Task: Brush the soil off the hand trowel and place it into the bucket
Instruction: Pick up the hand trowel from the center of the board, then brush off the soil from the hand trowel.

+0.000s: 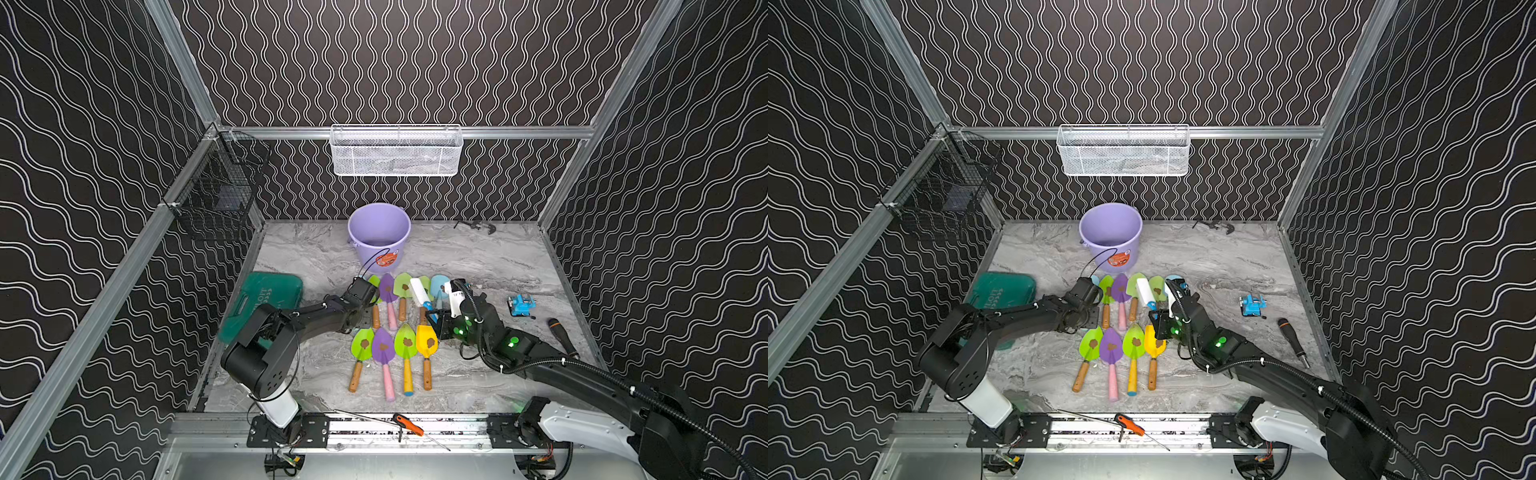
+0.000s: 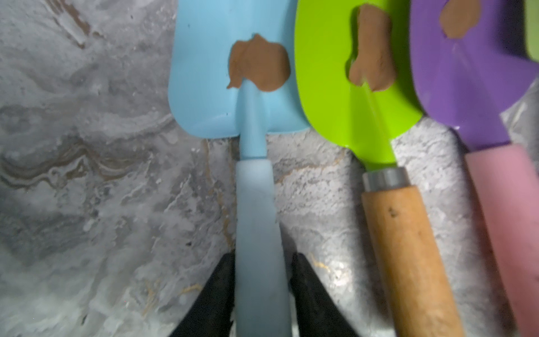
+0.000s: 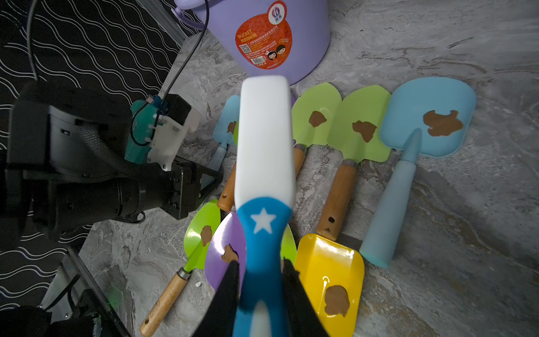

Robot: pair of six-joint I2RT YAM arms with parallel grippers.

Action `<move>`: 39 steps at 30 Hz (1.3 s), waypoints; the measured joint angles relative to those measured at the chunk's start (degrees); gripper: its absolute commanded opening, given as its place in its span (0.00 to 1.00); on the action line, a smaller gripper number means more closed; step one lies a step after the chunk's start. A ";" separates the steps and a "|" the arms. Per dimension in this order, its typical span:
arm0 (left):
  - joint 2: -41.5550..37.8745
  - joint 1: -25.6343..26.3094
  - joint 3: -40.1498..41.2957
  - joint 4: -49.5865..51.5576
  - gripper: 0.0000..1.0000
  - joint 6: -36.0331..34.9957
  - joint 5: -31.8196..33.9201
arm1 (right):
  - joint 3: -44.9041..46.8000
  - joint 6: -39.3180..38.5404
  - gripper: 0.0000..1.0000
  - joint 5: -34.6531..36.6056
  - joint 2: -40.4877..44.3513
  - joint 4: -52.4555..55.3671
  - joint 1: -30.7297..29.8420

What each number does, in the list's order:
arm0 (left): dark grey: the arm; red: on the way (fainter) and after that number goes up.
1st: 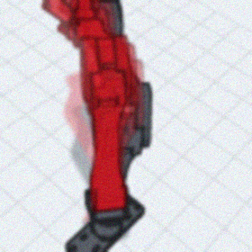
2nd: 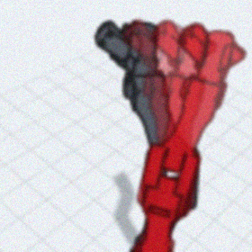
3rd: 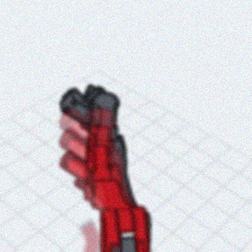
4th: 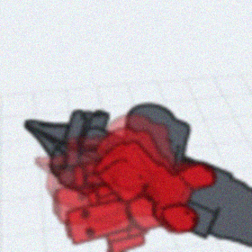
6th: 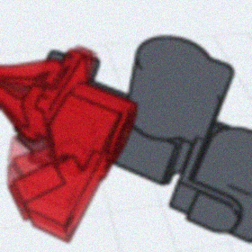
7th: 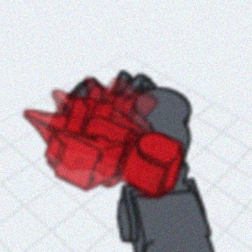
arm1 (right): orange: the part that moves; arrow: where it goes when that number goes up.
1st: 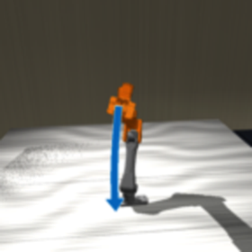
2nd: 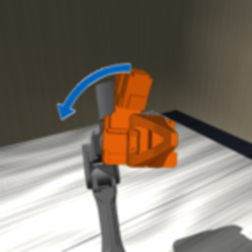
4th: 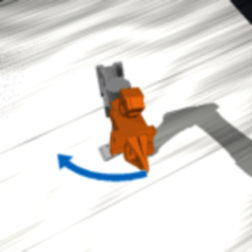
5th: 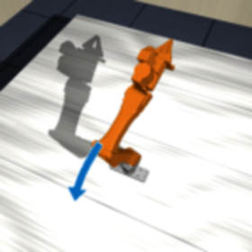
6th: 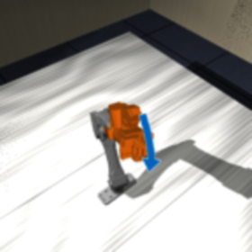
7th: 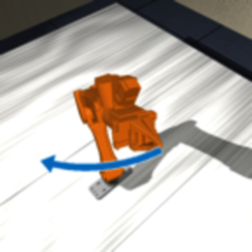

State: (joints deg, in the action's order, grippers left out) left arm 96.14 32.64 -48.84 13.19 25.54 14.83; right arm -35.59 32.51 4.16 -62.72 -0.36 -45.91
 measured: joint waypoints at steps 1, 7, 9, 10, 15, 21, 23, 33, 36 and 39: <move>0.04 0.00 0.02 -0.22 0.32 0.00 0.00 | 0.00 0.00 0.00 0.00 -0.02 0.00 0.00; -0.61 0.00 0.02 0.76 0.20 0.20 0.35 | -0.13 -0.02 0.00 -0.20 -0.68 -0.02 0.00; -1.05 0.00 -0.57 2.14 0.14 0.17 0.35 | -0.52 -0.07 0.00 -0.20 -1.07 -0.02 0.00; -1.25 0.00 -1.01 2.84 0.09 0.17 0.35 | -0.68 -0.11 0.00 -0.20 -1.20 -0.04 0.00; -1.99 0.00 -3.67 5.05 0.00 -0.44 0.42 | -1.46 -0.24 0.00 -0.37 -1.62 -0.07 0.11; -3.58 -0.39 -6.64 8.94 0.00 -0.44 0.81 | -1.66 -0.46 0.00 -1.53 -1.90 -0.15 1.20; -4.13 -0.61 -7.21 10.43 0.00 -0.46 0.76 | -1.66 -0.48 0.00 -1.92 -2.08 -0.26 1.53; -9.31 -1.46 -8.37 17.94 0.00 -0.37 -3.58 | -3.54 -2.05 0.00 -5.81 -2.60 -0.85 2.03; -9.68 -1.46 -12.07 22.49 0.00 -0.70 -7.10 | -6.21 -3.54 0.00 -9.03 -2.60 0.79 1.99; -10.10 -1.46 -15.87 27.82 0.00 -2.08 -10.23 | -8.68 -5.14 0.00 -11.96 -2.60 3.19 1.53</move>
State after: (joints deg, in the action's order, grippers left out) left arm 86.04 31.18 -64.71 41.01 23.46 4.60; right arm -44.27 27.38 -7.79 -65.32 2.83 -44.38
